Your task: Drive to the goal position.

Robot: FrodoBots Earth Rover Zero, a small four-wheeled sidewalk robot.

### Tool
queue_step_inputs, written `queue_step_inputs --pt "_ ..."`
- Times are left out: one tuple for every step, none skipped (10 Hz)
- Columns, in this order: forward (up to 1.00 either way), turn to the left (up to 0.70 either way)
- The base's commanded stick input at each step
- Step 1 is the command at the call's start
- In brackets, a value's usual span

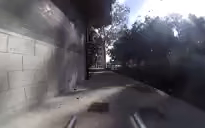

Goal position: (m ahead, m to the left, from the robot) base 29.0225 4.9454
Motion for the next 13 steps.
queue_step_inputs --pt "1.00 -0.08" --pt "1.00 -0.20" --pt "1.00 -0.37" --pt "1.00 -0.40" --pt "1.00 -0.21" --pt "1.00 0.00" --pt "1.00 0.00" --pt "1.00 0.00" --pt "1.00 0.00" --pt "1.00 0.00" --pt "1.00 0.00" --pt "1.00 0.00" --pt "1.00 0.00"
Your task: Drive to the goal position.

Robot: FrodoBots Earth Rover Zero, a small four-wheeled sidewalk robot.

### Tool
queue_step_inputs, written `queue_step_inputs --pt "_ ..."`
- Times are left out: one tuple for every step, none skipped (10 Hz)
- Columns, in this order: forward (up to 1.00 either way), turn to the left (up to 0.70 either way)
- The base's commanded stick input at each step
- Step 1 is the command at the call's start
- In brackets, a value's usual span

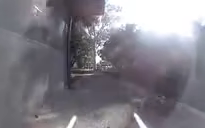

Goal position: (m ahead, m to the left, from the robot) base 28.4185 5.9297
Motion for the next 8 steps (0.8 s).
queue_step_inputs --pt "1.00 0.00" --pt "1.00 0.00" --pt "1.00 0.00" --pt "1.00 0.00" --pt "1.00 0.00" --pt "1.00 0.00" --pt "1.00 0.00" --pt "1.00 0.00"
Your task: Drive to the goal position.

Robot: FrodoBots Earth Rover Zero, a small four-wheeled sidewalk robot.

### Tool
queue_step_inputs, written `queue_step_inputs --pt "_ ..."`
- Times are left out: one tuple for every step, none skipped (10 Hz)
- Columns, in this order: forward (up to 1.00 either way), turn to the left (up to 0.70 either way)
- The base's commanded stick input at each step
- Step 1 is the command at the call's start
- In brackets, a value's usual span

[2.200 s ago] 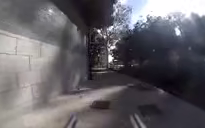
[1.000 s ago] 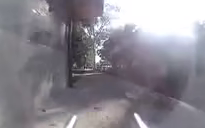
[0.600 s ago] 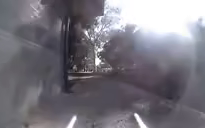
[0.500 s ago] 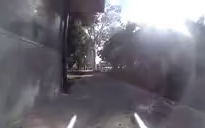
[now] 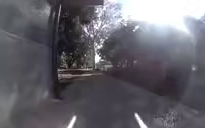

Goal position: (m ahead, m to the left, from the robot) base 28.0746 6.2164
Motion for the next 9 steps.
queue_step_inputs --pt "1.00 0.00" --pt "1.00 0.00" --pt "1.00 0.00" --pt "1.00 0.00" --pt "1.00 0.00" --pt "1.00 0.00" --pt "1.00 0.00" --pt "1.00 0.00" --pt "1.00 0.00"
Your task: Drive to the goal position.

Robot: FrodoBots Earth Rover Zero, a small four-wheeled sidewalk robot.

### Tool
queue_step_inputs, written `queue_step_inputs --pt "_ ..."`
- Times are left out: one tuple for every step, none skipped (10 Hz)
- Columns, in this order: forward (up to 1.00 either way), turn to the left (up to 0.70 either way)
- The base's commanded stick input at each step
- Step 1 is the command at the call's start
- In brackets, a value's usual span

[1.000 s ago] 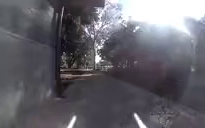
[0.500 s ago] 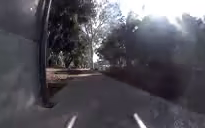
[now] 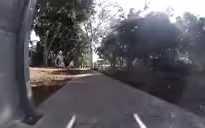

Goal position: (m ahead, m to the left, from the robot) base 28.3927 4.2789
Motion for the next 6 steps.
queue_step_inputs --pt "1.00 0.00" --pt "1.00 0.00" --pt "1.00 0.00" --pt "1.00 0.00" --pt "1.00 0.00" --pt "1.00 0.00"
